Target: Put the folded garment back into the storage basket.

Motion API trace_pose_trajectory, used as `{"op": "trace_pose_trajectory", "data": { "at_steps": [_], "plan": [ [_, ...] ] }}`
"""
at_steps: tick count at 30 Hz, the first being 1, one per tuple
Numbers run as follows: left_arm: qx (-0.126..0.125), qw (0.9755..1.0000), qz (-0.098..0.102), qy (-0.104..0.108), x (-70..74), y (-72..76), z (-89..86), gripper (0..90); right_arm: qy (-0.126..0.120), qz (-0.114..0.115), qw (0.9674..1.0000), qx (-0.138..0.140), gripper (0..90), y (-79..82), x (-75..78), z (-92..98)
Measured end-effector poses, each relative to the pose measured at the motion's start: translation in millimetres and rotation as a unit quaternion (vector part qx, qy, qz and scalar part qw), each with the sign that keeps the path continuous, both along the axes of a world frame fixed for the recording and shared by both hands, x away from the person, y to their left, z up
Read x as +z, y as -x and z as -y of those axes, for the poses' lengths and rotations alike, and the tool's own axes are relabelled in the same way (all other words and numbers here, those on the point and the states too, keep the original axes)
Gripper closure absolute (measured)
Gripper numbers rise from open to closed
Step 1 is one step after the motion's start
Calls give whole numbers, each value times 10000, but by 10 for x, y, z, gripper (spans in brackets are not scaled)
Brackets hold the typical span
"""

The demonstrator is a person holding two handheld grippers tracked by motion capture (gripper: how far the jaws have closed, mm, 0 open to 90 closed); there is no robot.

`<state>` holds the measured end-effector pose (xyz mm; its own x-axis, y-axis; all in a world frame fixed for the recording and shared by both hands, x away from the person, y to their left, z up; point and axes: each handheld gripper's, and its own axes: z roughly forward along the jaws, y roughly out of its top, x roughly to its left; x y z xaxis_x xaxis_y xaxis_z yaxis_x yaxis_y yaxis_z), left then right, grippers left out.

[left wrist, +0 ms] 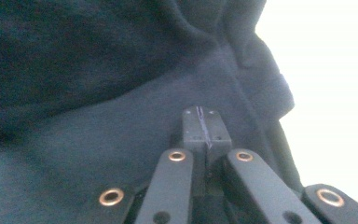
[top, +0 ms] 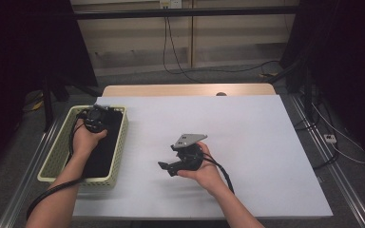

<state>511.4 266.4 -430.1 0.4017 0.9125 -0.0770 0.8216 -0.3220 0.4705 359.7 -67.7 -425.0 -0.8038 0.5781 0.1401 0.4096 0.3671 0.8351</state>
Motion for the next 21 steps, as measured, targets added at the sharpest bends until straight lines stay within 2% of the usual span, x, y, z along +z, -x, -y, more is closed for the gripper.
{"op": "trace_pose_trajectory", "data": {
  "at_steps": [3, 6, 9, 11, 12, 14, 16, 19, 21],
  "plan": [
    [69, 9999, -29, 126, 0, 4, -25, 900, 23, 5, 10000, -7, 230, -1, 2, 8],
    [67, 9999, -91, 118, 25, 4, -37, 886, 36, 14, 10000, -14, 230, -5, 13, 30],
    [92, 9998, -147, 73, 72, 8, -49, 807, 39, 41, 10000, -56, 229, -6, 31, 72],
    [141, 9997, -104, 154, 117, 16, -67, 748, 48, 61, 9999, -97, 230, 1, 47, 110],
    [124, 9996, -194, 162, 152, 22, -78, 722, 36, 75, 9999, -107, 229, 2, 52, 128],
    [124, 9996, -191, 190, 219, 41, -80, 668, 9, 89, 9998, -159, 230, 10, 67, 174],
    [18, 9997, -192, 113, 284, 59, -79, 613, 11, 125, 9997, -215, 232, 29, 83, 218],
    [-9, 9997, -131, 191, 362, 89, -74, 557, 1, 169, 9996, -226, 231, 70, 103, 285],
    [-42, 9995, -194, 241, 419, 107, -81, 514, 39, 164, 9996, -246, 231, 97, 108, 346]
  ]
}}
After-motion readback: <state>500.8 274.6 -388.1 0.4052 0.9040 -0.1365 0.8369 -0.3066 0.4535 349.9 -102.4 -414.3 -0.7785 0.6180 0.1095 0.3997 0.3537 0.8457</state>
